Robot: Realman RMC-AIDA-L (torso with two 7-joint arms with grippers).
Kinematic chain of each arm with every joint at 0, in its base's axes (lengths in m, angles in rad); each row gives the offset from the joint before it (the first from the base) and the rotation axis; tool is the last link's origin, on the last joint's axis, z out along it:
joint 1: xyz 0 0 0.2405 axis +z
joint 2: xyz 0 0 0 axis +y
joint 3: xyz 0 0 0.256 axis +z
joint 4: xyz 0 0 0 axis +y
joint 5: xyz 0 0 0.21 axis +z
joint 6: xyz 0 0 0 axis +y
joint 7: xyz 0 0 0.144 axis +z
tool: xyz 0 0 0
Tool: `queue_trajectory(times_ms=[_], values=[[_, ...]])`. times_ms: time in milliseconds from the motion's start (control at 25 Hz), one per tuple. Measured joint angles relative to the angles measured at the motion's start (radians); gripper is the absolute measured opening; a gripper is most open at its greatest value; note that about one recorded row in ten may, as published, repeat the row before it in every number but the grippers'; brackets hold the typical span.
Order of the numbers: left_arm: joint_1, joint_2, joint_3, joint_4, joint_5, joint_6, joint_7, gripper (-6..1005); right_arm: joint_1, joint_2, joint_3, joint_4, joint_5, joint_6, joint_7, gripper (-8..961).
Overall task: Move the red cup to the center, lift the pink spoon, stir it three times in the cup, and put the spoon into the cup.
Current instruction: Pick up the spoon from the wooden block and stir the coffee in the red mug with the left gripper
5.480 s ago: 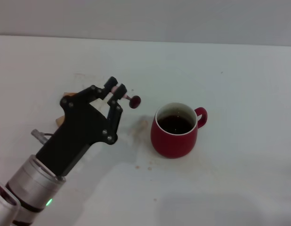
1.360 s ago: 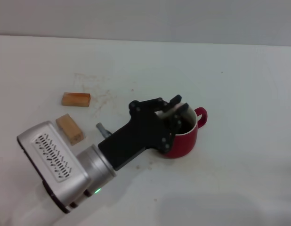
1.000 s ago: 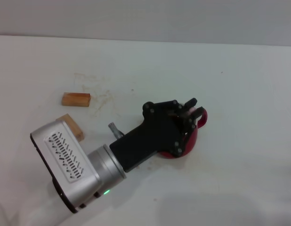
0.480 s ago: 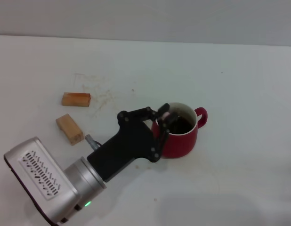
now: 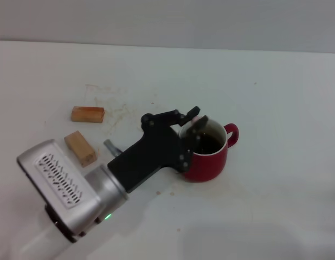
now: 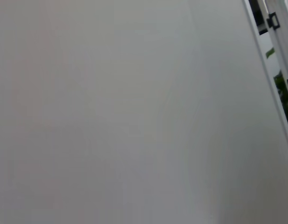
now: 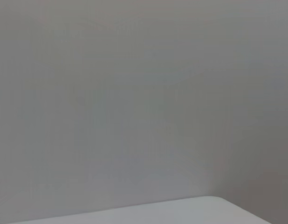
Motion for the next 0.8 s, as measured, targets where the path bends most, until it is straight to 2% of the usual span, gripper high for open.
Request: queue_trajectory(times_ms=[240,400,800], values=[[-0.032,-0.004,0.022,-0.014,0.002,-0.027,-0.004,200,-0.001,0.000,0.000,0.000,0.000,-0.005,0.000,-1],[-0.029,-0.004,0.048,-0.037,0.002,-0.046,0.000,202,-0.003,0.000,0.000,0.002,0.000,-0.006,0.000,-1],[0.083,0.004,0.056,-0.056,0.003,-0.020,0.070,206,-0.002,0.000,0.000,0.002,0.000,-0.009,0.000,-1]])
